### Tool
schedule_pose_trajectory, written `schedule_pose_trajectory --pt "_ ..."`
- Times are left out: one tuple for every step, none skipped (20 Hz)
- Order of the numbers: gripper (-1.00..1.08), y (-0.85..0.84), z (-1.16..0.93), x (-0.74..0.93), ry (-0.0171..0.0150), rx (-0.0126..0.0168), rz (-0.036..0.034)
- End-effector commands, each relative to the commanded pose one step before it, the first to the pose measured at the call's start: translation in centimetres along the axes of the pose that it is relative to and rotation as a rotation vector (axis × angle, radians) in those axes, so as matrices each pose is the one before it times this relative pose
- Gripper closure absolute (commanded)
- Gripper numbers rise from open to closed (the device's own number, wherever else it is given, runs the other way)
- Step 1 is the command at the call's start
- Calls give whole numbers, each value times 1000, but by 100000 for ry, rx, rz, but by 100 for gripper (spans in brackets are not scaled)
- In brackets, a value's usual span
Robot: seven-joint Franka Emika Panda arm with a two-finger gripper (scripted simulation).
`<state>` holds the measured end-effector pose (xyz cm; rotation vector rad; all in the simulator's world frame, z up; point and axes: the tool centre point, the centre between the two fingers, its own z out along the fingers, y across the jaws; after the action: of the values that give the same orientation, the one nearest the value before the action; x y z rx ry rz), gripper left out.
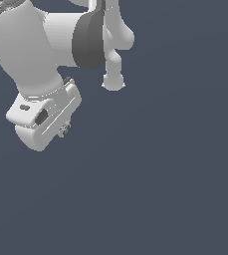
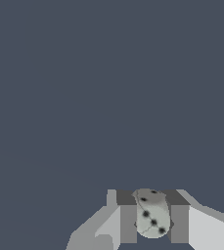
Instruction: Pick up the object and move it to a goal position.
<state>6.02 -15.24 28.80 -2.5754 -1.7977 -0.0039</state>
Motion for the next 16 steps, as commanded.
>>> schedule_pose_trajectory --pt "108 701 -1651 -237 -70 110 47" --pt "108 270 -599 -75 0 0 0" --pt "108 262 -575 -72 0 0 0" --pt "108 254 -553 -69 0 0 0" --pt "108 246 -531 -66 0 0 0" --pt "108 240 -512 -85 -72 -12 65" --pt "108 231 -489 -60 0 0 0" --pt "108 219 -460 -57 0 0 0" --pt "108 202 -419 -52 0 0 0" --pt "108 186 -381 -47 0 0 0" --pt "108 170 -346 -48 -40 -7 28" --pt "108 156 -311 -38 0 0 0" --pt "108 143 -280 -34 0 0 0" --pt "108 130 -252 -31 0 0 0" --pt "108 118 -226 -28 0 0 0" --pt "108 106 -201 -25 0 0 0"
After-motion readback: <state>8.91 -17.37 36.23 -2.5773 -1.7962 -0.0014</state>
